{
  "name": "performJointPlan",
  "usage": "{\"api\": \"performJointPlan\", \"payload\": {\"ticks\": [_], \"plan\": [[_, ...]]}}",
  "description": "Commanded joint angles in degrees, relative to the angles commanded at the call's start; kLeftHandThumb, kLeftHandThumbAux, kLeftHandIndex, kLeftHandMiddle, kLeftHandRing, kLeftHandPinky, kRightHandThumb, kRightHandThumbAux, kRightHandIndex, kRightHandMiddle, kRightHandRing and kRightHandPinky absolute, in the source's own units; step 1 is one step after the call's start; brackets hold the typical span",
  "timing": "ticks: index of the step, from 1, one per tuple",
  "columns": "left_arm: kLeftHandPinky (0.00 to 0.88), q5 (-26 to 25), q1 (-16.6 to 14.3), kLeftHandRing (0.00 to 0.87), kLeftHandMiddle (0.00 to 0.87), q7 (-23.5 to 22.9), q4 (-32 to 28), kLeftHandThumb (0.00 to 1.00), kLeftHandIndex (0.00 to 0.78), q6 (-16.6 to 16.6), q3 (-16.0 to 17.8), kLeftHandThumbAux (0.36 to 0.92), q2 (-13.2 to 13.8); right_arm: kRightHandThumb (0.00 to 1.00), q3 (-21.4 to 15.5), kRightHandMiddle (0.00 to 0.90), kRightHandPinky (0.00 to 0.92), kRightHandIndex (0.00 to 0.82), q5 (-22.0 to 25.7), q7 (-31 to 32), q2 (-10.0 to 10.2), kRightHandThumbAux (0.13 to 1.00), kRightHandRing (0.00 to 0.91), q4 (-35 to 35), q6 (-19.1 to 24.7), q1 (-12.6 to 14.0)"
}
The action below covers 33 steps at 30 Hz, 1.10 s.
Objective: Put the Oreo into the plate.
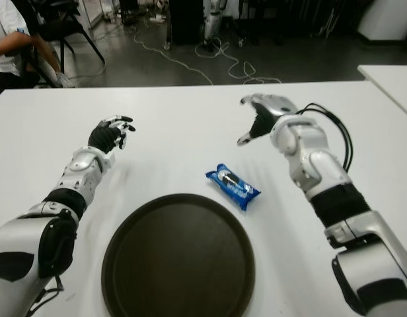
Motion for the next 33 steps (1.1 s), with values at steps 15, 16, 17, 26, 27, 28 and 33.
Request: {"api": "performJointPlan", "payload": {"ticks": [15, 16, 17, 26, 27, 28, 33], "plan": [[0.829, -0.61, 0.1, 0.8, 0.548, -0.85, -0.05, 0.854, 0.411, 0.0, 0.49, 0.662, 0.07, 0.0, 0.29, 0.098, 0.064, 0.09, -1.77, -7.0, 1.55, 0.757, 0.088, 0.91, -2.67, 5.44], [0.829, -0.61, 0.09, 0.8, 0.548, -0.86, -0.05, 0.854, 0.411, 0.01, 0.49, 0.662, 0.08, 0.0, 0.24, 0.092, 0.058, 0.085, -1.95, -7.17, 1.61, 0.759, 0.08, 0.72, -2.52, 5.63], [0.829, -0.55, 0.09, 0.8, 0.548, -0.8, -0.05, 0.854, 0.411, 0.06, 0.44, 0.662, 0.09, 0.0, 0.09, 0.083, 0.05, 0.077, -2.18, -7.62, 1.67, 0.761, 0.069, 0.29, -2.07, 6.29], [0.822, -0.51, 0.0, 0.793, 0.549, -0.82, 0.0, 0.853, 0.409, 0.45, 0.43, 0.662, 0.17, 0.0, -0.68, 0.01, 0.01, 0.007, -2.92, -12.63, 3.16, 0.801, 0.003, -0.62, 0.31, 9.16], [0.822, -0.46, 0.0, 0.793, 0.549, -0.75, 0.0, 0.853, 0.409, 0.42, 0.39, 0.662, 0.17, 0.0, -0.79, 0.008, 0.01, 0.006, -3.05, -13.5, 3.53, 0.802, 0.002, -0.95, 0.65, 9.61], [0.821, -0.42, -0.01, 0.793, 0.55, -0.69, 0.0, 0.853, 0.409, 0.4, 0.36, 0.662, 0.17, 0.0, -0.85, 0.005, 0.007, 0.003, -3.15, -14.09, 3.8, 0.805, 0.001, -1.15, 0.9, 9.91], [0.823, -0.31, 0.0, 0.794, 0.552, -0.5, 0.0, 0.854, 0.41, 0.41, 0.26, 0.662, 0.19, 0.0, -1.19, 0.0, 0.001, 0.0, -3.57, -15.28, 4.87, 0.809, 0.0, -2.24, 2.58, 10.86]]}}
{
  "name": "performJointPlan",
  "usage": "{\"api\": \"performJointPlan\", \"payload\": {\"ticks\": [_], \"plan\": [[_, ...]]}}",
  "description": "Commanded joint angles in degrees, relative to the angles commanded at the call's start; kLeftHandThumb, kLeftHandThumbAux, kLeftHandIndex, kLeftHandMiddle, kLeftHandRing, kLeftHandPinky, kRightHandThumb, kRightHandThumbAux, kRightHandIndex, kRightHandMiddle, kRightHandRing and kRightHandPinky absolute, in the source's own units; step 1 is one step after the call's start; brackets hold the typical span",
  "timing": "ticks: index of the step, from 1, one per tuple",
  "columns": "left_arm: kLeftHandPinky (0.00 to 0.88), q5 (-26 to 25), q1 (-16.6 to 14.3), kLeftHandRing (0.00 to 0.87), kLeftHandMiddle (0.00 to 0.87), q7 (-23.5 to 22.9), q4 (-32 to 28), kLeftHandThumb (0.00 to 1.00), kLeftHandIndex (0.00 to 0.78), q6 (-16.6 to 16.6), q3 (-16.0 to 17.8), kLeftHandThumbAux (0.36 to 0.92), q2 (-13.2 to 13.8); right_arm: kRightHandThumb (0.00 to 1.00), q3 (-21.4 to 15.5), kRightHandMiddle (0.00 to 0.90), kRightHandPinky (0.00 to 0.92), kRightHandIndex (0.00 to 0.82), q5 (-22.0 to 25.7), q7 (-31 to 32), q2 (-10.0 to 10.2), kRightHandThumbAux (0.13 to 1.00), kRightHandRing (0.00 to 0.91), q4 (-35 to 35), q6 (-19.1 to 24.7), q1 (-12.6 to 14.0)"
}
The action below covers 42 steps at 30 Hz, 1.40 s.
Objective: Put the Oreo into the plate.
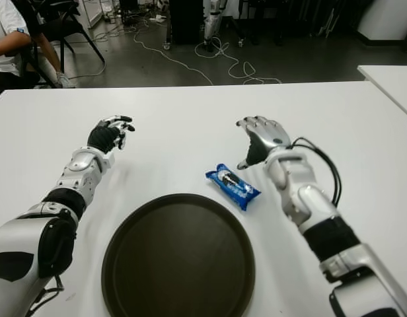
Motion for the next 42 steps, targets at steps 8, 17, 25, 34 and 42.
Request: {"api": "performJointPlan", "payload": {"ticks": [8, 17, 25, 34, 42], "plan": [[0.825, 0.29, -0.05, 0.796, 0.548, 0.36, 0.03, 0.853, 0.409, 0.18, -0.27, 0.662, 0.08, 0.0, -0.02, 0.0, 0.001, 0.0, -0.96, -1.77, 0.4, 0.795, 0.0, -2.04, 1.21, 2.03], [0.82, -0.04, 0.08, 0.79, 0.546, -0.21, 0.02, 0.854, 0.409, -0.12, -0.02, 0.662, 0.12, 0.0, 0.37, 0.0, 0.003, 0.0, -1.81, 0.34, 0.71, 0.791, 0.0, -4.83, 3.91, 3.82], [0.828, 0.12, 0.16, 0.802, 0.544, -0.36, -0.02, 0.853, 0.408, -0.37, -0.14, 0.663, 0.28, 0.0, 0.54, 0.016, 0.041, 0.005, -3.22, 2.66, 2.77, 0.775, 0.015, -3.17, 8.67, 2.37], [0.804, 0.91, 0.21, 0.769, 0.542, 0.05, 0.11, 0.854, 0.411, -0.52, -0.9, 0.661, 0.54, 0.0, -2.74, 0.063, 0.052, 0.044, 1.88, -0.49, 5.35, 0.764, 0.06, 3.58, 6.5, 0.76], [0.825, 0.6, 0.13, 0.795, 0.545, -0.03, 0.13, 0.854, 0.409, -0.4, -0.82, 0.662, 0.61, 0.0, -4.34, 0.092, 0.061, 0.075, 5.28, -1.29, 6.89, 0.77, 0.083, 7.29, 5.64, -0.34]]}}
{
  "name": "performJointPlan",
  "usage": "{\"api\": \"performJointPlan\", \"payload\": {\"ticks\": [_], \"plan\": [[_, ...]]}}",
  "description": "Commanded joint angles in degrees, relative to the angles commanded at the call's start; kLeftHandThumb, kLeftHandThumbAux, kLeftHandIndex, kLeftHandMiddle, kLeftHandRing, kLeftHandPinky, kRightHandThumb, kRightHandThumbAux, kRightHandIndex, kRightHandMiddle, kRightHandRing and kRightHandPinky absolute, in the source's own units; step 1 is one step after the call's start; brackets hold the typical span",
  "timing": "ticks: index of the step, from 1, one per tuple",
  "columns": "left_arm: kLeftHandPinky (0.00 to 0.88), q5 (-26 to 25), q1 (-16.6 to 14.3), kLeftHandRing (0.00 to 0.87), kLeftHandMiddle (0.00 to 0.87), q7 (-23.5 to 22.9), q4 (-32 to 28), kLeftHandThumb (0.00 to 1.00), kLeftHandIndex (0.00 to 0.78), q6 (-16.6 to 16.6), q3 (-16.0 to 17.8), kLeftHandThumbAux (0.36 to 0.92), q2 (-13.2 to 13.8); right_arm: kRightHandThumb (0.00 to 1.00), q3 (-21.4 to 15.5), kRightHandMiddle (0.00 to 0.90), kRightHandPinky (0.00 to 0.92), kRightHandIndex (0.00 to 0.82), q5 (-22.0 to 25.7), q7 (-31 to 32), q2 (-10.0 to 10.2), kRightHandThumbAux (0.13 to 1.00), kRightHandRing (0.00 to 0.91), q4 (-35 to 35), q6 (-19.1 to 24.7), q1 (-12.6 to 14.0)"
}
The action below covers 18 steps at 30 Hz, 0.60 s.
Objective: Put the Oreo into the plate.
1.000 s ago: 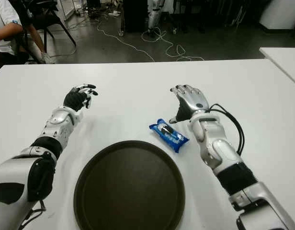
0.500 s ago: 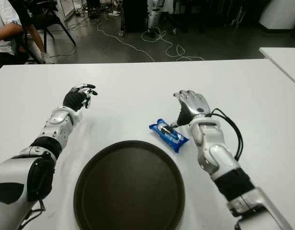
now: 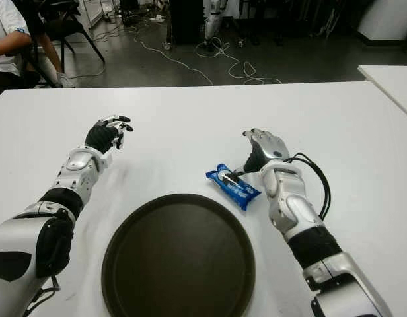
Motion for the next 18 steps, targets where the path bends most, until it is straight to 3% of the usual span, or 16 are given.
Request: {"api": "performJointPlan", "payload": {"ticks": [9, 18], "plan": [[0.829, -0.46, 0.03, 0.802, 0.543, -0.15, 0.01, 0.852, 0.407, 0.12, 0.43, 0.663, -0.07, 0.0, -0.28, 0.088, 0.064, 0.085, 1.47, -2.56, 0.83, 0.776, 0.082, 4.09, -1.38, -0.88], [0.83, -0.92, 0.11, 0.803, 0.544, -1.03, -0.06, 0.853, 0.408, -0.14, 0.84, 0.663, 0.03, 0.0, 0.31, 0.09, 0.078, 0.087, 1.3, -2.57, 1.18, 0.756, 0.085, 6.21, -0.07, -2.13]]}}
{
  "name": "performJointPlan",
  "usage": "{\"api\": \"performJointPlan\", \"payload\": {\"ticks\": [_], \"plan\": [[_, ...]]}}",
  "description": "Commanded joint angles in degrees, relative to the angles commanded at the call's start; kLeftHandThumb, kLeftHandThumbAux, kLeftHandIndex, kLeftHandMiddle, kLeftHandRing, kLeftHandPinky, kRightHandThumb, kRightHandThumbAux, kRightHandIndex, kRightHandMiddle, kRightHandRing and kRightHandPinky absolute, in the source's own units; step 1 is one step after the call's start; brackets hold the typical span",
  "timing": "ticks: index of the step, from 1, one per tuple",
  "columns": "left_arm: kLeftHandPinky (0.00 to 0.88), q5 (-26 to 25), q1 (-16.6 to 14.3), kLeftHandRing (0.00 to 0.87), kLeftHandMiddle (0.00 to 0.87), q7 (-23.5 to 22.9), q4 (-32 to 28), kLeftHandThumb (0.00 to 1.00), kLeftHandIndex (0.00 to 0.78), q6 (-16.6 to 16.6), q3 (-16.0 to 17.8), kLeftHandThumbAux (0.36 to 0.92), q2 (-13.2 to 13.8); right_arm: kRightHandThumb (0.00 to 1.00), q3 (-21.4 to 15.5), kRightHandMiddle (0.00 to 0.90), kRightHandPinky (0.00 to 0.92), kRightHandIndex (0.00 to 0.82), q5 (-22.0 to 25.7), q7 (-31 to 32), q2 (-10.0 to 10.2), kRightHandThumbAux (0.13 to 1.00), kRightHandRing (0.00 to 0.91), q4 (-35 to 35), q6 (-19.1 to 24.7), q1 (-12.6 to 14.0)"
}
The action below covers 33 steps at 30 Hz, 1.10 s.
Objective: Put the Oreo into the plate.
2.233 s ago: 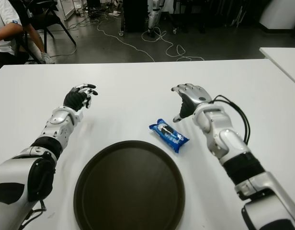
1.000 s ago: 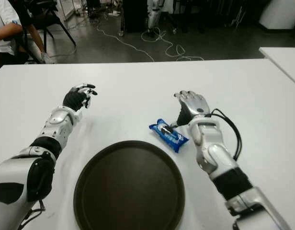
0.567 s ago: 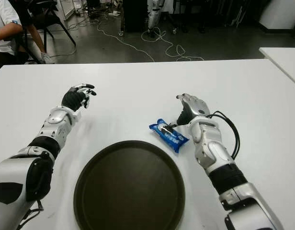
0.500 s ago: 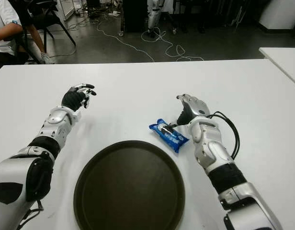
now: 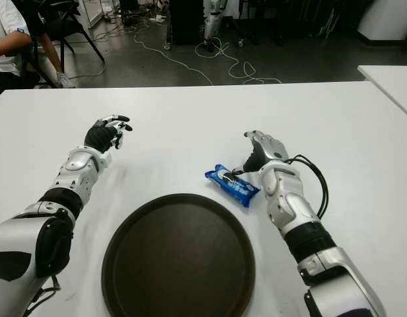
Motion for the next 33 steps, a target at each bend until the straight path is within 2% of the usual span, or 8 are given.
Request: {"api": "performJointPlan", "payload": {"ticks": [15, 24, 33], "plan": [[0.831, 0.0, 0.08, 0.806, 0.541, -0.66, 0.09, 0.852, 0.408, 0.13, 0.3, 0.663, 0.16, 0.0, 0.67, 0.111, 0.083, 0.113, 0.53, -1.22, 0.37, 0.742, 0.099, 7.65, -1.01, -3.0], [0.817, 0.49, 0.1, 0.788, 0.542, -0.29, 0.1, 0.854, 0.409, 0.02, -0.11, 0.662, 0.21, 0.0, 1.09, 0.102, 0.09, 0.092, 0.51, -1.7, 0.33, 0.739, 0.097, 11.18, -2.0, -4.65], [0.828, 0.51, 0.11, 0.799, 0.544, -0.18, 0.09, 0.853, 0.409, -0.11, -0.13, 0.663, 0.19, 0.0, -0.37, 0.124, 0.124, 0.107, 1.55, -3.07, 0.14, 0.752, 0.128, 9.2, -1.13, -4.33]]}}
